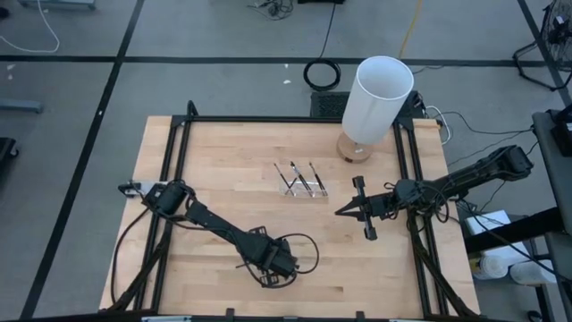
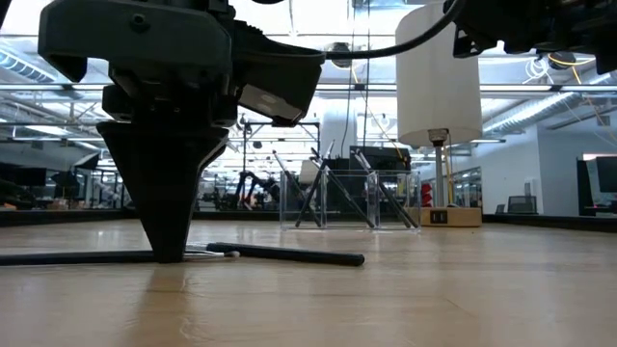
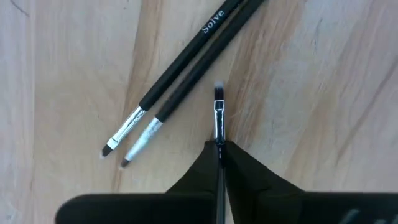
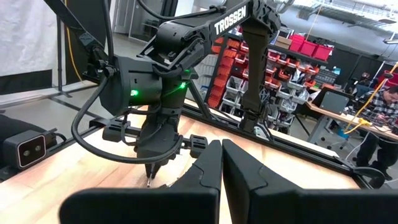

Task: Put items in baskets/containers
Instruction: Put the black eyeshadow brush into the left section of the transparent organizer

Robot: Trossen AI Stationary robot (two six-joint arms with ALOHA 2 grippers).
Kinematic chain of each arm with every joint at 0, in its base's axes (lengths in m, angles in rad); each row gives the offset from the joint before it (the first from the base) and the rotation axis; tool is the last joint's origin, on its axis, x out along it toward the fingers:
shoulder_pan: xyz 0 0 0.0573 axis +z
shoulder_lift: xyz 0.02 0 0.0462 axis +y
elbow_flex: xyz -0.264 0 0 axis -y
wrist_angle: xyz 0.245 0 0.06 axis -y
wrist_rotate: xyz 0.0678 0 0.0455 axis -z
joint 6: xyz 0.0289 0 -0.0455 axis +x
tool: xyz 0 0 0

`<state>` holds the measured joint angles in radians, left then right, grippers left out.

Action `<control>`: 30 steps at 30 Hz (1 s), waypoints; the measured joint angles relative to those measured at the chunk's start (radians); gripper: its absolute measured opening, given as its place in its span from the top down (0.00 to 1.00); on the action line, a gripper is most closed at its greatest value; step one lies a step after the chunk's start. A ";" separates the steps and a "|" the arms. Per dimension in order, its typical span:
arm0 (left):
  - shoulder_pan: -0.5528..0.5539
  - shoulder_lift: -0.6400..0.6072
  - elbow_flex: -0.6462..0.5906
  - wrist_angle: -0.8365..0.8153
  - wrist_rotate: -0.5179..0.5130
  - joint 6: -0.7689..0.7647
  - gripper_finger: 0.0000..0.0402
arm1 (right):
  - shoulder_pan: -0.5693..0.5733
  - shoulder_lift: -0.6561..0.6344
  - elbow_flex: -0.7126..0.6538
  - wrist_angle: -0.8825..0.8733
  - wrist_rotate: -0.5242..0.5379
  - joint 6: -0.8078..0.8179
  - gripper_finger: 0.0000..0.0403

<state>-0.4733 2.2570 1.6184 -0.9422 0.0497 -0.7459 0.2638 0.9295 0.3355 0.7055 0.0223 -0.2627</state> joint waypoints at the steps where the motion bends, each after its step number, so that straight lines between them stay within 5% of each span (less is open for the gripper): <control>1: 0.000 0.000 0.000 0.001 -0.004 0.000 0.97 | 0.000 0.000 0.000 0.000 0.000 0.000 1.00; 30: -0.012 -0.098 -0.012 -0.002 -0.156 -0.006 1.00 | 0.000 0.000 0.000 0.000 0.000 0.008 1.00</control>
<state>-0.4854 2.1593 1.6067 -0.9439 -0.1066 -0.7521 0.2638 0.9297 0.3355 0.7055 0.0227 -0.2550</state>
